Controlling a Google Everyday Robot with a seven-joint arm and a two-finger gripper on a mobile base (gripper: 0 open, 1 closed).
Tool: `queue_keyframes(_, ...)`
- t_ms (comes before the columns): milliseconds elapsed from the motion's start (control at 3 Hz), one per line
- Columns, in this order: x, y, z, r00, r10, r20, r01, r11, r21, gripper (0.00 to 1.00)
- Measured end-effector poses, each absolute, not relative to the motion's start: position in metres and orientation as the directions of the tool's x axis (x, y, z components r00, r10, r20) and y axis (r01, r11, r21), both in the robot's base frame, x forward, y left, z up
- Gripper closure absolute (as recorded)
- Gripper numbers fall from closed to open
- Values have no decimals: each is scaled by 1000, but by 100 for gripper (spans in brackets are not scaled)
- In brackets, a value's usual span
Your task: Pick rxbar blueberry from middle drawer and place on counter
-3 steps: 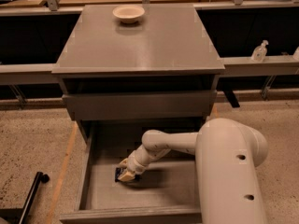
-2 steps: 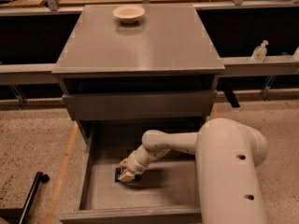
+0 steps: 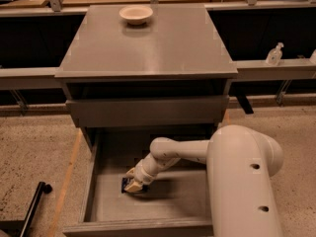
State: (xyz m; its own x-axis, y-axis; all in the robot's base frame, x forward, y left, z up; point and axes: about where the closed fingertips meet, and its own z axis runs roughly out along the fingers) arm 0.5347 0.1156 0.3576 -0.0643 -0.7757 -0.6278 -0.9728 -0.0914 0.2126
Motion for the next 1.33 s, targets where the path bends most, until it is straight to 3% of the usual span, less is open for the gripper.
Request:
queue_keyframes(333, 535, 116, 358, -64, -776, -628, -973, -92, 213, 83)
queue_keyframes(1333, 535, 116, 357, -64, -776, -628, -973, -92, 213, 13)
